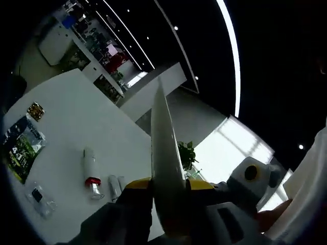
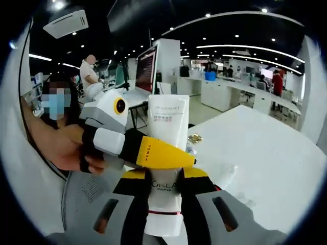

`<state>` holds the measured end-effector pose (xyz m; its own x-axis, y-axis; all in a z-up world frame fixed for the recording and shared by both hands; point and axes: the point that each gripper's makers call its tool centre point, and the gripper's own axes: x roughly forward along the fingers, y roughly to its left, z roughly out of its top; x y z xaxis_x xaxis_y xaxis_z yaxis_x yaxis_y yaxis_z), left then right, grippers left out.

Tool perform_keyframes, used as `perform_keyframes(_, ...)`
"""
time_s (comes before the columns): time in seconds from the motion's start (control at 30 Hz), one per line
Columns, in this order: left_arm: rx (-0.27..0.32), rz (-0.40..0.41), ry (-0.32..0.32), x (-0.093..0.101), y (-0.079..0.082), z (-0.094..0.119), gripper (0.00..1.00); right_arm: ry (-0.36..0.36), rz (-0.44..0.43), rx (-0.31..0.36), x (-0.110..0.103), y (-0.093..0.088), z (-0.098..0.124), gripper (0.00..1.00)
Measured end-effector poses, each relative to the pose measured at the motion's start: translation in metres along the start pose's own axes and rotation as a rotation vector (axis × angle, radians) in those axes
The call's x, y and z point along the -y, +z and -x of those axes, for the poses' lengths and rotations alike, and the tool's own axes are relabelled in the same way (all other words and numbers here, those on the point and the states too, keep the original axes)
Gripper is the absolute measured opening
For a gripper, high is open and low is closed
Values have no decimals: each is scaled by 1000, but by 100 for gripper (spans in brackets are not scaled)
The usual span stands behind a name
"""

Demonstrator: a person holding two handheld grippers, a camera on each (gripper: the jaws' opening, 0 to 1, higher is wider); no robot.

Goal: Arrange the skincare products in the storage area until every visible bottle or jar stands upright without overlapping.

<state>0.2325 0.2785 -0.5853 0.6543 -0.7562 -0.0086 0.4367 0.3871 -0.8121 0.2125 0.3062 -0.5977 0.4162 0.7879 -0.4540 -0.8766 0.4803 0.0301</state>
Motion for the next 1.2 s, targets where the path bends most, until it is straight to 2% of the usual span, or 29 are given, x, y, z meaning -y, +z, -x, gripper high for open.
perform_keyframes(0.17, 60, 24, 43, -13, 7, 10, 20, 43, 45, -24, -3, 1, -12, 28)
perform_keyframes(0.3, 74, 27, 72, -20, 9, 15, 19, 85, 63, -40, -7, -2, -21, 29)
perform_keyframes(0.53, 102, 35, 91, -29, 16, 15, 17, 115, 80, -56, -3, 0, -28, 29)
perform_keyframes(0.87, 106, 22, 104, -37, 17, 13, 16, 194, 98, -86, 0, -4, -28, 30)
perform_keyframes(1.07, 120, -11, 132, -49, 23, 17, 16, 223, 101, -125, 2, -15, -20, 31)
perform_keyframes(1.2, 68, -92, 158, -53, 13, 19, 16, 220, 118, -137, 10, -21, -8, 37)
